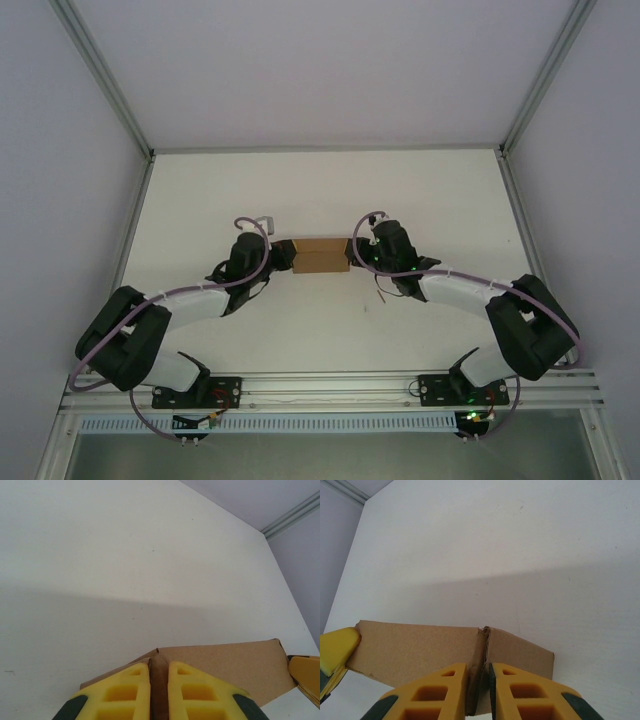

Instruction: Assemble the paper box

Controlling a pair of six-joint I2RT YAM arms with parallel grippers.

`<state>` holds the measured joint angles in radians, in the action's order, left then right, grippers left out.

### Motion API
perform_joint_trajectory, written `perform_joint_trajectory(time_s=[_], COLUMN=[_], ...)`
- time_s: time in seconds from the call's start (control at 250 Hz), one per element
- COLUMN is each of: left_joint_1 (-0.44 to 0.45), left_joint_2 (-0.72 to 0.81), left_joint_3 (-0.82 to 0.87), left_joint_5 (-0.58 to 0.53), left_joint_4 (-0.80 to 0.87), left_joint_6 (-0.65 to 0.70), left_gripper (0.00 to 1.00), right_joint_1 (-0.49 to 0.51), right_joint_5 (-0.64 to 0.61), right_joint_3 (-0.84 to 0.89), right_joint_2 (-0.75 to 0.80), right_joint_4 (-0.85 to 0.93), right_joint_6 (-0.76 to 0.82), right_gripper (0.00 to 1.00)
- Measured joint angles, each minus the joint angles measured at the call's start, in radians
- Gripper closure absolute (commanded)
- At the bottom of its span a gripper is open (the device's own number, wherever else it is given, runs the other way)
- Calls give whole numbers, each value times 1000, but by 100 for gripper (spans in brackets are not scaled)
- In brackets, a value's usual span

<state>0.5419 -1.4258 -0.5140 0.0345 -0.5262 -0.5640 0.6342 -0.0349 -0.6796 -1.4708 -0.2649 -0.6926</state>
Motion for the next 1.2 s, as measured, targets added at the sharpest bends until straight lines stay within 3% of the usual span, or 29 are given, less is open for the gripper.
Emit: perform_joint_trajectory(time_s=[0.128, 0.244, 0.371, 0.515, 0.811, 1.198], left_joint_1=[7, 14, 17, 20, 14, -24], left_joint_2=[17, 13, -6, -24, 45, 105], left_joint_3=[-37, -153, -280, -377, -377, -346], left_joint_5=[-19, -40, -48, -35, -24, 21], left_joint_4=[75, 276, 492, 653, 783, 803], left_joint_6=[16, 39, 61, 69, 62, 56], left_gripper=[76, 73, 63, 62, 54, 56], right_joint_1=[0, -1, -1, -6, -6, -6], right_joint_5=[7, 13, 12, 18, 21, 22], right_joint_3=[-8, -26, -32, -38, -85, -99], right_joint_2=[2, 9, 16, 17, 7, 5], right_joint_4=[13, 46, 76, 94, 176, 205], right_joint_6=[2, 2, 1, -2, -2, -2], right_gripper=[80, 80, 78, 76, 72, 72])
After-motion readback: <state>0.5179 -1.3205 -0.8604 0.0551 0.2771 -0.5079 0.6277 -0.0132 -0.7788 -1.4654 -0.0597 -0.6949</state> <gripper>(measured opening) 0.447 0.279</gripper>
